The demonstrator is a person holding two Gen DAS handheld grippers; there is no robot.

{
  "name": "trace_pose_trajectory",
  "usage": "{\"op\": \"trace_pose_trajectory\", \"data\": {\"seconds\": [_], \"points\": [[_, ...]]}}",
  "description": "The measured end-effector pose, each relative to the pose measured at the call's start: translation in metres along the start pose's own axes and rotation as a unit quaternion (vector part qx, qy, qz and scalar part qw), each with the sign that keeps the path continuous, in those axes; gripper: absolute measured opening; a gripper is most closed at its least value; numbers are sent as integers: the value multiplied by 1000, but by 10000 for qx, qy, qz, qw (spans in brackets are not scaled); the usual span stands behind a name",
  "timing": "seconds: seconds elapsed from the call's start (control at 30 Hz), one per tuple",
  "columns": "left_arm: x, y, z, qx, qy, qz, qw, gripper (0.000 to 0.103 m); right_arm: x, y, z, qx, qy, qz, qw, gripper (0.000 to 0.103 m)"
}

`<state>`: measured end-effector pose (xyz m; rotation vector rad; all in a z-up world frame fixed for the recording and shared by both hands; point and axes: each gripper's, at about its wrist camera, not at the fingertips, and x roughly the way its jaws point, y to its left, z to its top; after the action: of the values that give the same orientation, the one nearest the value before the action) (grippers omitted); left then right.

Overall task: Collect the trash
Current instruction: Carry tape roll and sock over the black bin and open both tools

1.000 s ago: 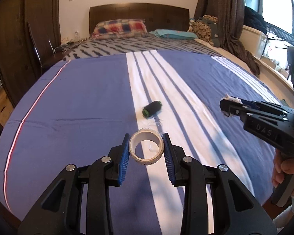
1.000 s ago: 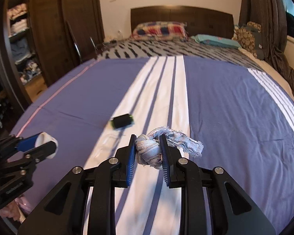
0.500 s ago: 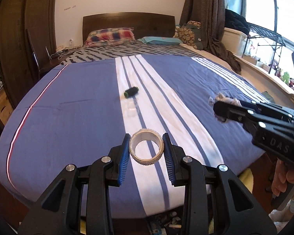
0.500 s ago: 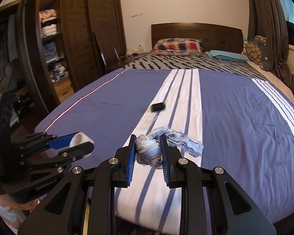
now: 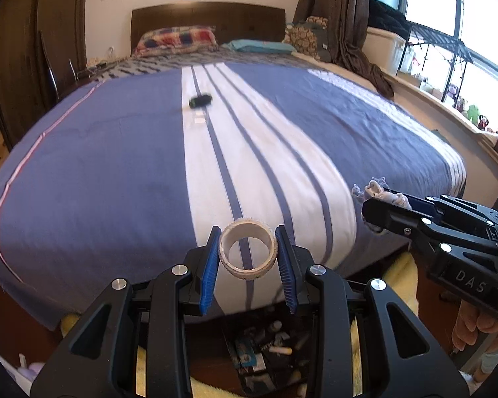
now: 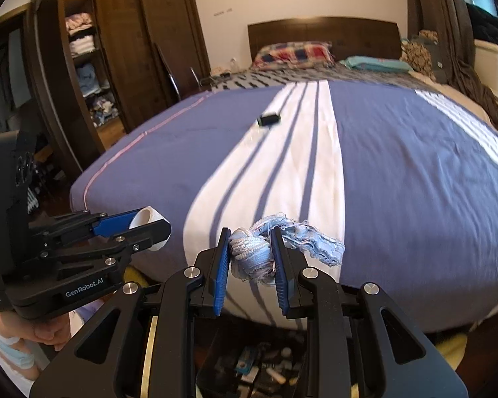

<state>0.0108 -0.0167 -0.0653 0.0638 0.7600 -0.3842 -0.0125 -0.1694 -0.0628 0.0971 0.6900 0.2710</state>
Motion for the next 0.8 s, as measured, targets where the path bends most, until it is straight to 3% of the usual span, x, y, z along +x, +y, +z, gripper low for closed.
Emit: {"op": "trace_pose_trajectory", "data": {"seconds": [0.33, 0.8], "points": [[35, 0, -61, -142, 733, -123, 9971, 31, 30, -11, -58, 201, 737, -69, 9971, 25], [98, 16, -132, -363, 1841, -106, 9822, 31, 79, -28, -132, 438, 1834, -284, 9817, 25]]}}
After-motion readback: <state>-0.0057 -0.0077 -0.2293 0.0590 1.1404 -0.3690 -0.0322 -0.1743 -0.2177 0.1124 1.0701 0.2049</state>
